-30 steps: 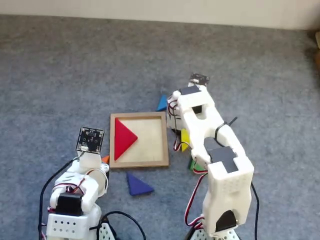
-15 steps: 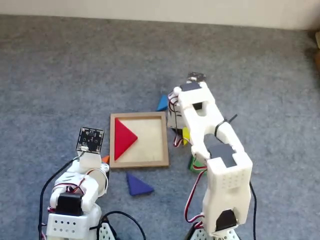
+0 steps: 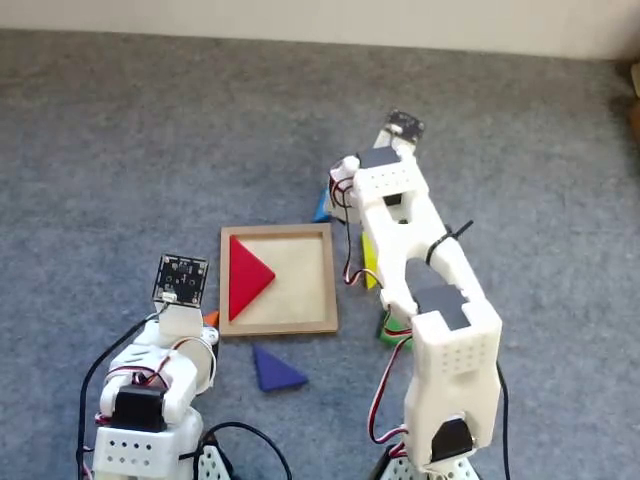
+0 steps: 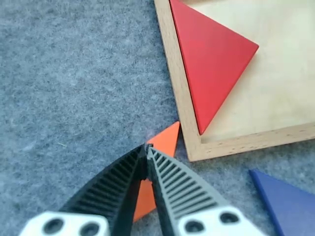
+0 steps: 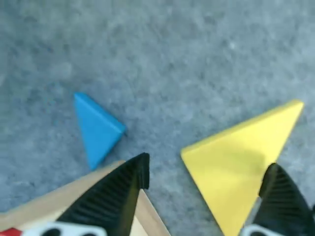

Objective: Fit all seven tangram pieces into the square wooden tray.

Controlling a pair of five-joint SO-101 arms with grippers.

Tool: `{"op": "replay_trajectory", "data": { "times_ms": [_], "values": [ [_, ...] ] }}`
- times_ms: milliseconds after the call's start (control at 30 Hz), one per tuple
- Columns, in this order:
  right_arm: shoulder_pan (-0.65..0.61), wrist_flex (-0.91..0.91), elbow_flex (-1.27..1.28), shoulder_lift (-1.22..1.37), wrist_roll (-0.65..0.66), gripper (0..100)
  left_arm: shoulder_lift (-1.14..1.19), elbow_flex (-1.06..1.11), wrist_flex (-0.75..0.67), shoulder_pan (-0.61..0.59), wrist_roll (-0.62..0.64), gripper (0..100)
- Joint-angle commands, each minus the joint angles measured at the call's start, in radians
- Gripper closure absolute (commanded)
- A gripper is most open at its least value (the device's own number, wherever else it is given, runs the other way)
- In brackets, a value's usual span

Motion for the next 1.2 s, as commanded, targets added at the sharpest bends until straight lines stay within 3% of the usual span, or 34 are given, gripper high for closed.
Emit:
{"op": "replay_trajectory", "data": {
  "times_ms": [0,833,1033,1167],
  "values": [
    [0.007,-0.024,-0.061,0.018,-0.012,65.6,0.001,0.021,0.005,-0.004,0.009,99],
    [0.099,0.025,-0.054,0.093,-0.014,65.8,0.001,0.021,0.005,-0.002,0.009,99],
    [0.111,0.025,-0.054,0.093,-0.012,78.3,0.001,0.021,0.005,-0.002,0.009,99],
    [0.116,0.027,-0.054,0.087,-0.011,79.5,0.001,0.021,0.005,-0.002,0.009,99]
  ]
}}
